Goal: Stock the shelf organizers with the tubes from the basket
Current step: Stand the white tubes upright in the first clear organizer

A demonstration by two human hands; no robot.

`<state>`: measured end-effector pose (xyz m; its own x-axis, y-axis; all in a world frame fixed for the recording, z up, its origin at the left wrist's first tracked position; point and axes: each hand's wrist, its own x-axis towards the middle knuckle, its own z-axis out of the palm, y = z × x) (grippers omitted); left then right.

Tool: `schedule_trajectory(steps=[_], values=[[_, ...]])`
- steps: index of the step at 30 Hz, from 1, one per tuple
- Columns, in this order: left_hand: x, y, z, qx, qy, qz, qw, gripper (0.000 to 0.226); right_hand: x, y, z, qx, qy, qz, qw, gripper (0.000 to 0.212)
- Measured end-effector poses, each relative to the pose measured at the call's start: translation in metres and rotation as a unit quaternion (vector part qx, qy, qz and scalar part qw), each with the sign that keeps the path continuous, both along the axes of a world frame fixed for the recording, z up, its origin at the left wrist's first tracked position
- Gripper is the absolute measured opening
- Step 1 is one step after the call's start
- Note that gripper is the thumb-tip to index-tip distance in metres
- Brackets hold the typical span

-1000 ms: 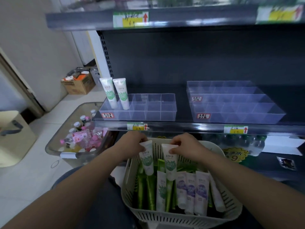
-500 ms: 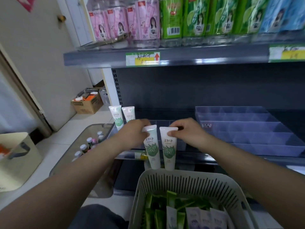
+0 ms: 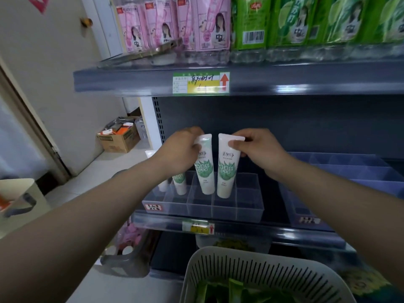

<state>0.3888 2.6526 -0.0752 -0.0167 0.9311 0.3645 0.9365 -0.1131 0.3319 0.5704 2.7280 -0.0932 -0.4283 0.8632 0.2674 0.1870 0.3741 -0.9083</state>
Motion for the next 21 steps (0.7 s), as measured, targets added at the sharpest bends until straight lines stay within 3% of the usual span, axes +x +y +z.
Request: schedule_trajectory(steps=[7,21], values=[[-0.012,0.034,-0.014,-0.006,0.021,0.025,0.999,0.020,-0.014,0.028,-0.011,0.012,0.029,-0.041,0.999,0.024],[-0.016,0.067,-0.064,-0.060,0.063,0.045,0.995,0.031,-0.028,0.047,-0.069,-0.014,-0.047,-0.046,0.998,0.013]])
